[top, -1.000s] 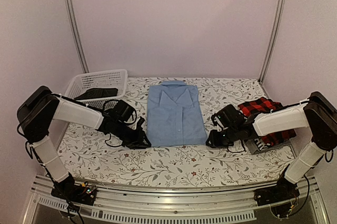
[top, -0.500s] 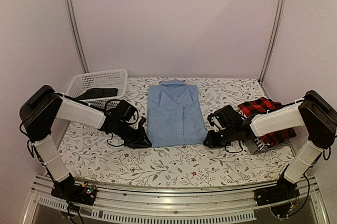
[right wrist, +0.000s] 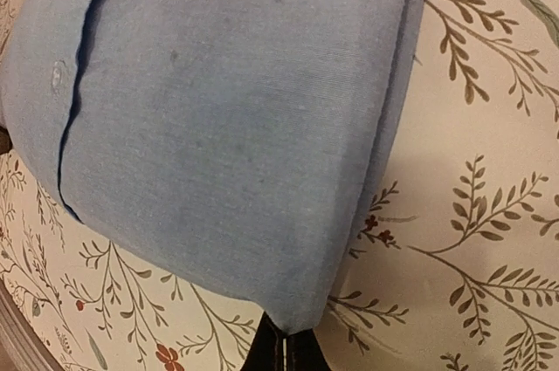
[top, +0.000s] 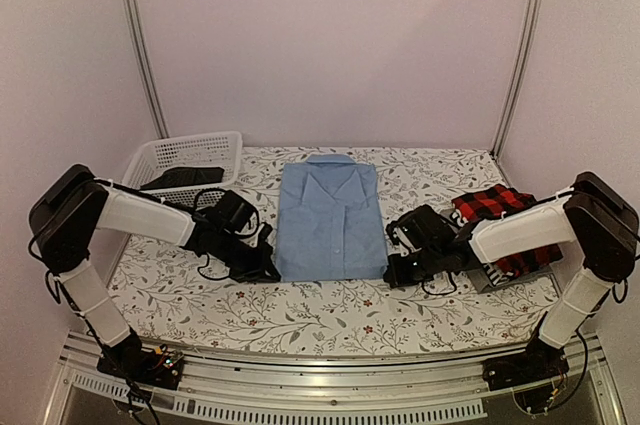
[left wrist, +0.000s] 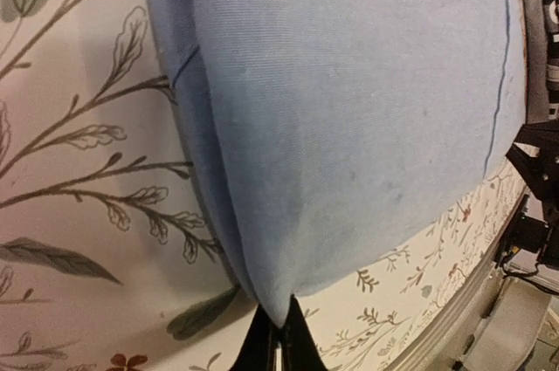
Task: Fold and stack the long sleeve shirts
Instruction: Pick up the 2/3-rectangle-folded shirt from the center of the board.
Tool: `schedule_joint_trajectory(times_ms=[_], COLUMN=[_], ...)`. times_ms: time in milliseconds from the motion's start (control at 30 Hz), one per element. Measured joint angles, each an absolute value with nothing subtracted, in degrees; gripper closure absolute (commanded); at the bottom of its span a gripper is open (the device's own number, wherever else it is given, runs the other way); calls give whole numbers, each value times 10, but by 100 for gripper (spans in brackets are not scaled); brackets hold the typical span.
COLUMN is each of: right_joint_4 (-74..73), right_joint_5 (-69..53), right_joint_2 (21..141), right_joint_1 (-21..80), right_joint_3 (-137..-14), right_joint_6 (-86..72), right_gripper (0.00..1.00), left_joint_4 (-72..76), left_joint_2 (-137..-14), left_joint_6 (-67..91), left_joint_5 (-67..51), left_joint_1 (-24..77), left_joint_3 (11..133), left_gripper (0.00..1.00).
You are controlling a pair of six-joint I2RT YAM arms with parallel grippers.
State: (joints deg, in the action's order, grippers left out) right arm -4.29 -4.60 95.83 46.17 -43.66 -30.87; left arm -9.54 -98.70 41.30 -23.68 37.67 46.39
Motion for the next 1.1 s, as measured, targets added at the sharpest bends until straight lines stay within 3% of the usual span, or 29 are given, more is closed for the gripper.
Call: schedule_joint_trajectory(times_ms=[167, 267, 400, 500, 1100], right_joint_4=[-57, -62, -63, -64, -45], right_joint_5=[-49, -52, -54, -53, -51], right_joint_2=[938, 925, 922, 916, 931], right_joint_1=[497, 517, 530, 531, 533], right_joint_3=[-426, -419, -416, -408, -416], right_joint_6=[-326, -343, -365, -379, -390], right_gripper=[100, 89, 74, 67, 74], left_joint_4=[-115, -121, -128, -133, -127], left_joint_2=[-935, -912, -900, -895, -880], left_joint_6=[403, 399, 394, 392, 390], left_joint_5=[-232, -233, -233, -233, -235], left_joint_1=[377, 377, 378, 378, 378], left_joint_3=[430, 408, 388, 381, 363], left_gripper=[100, 100, 84, 80, 81])
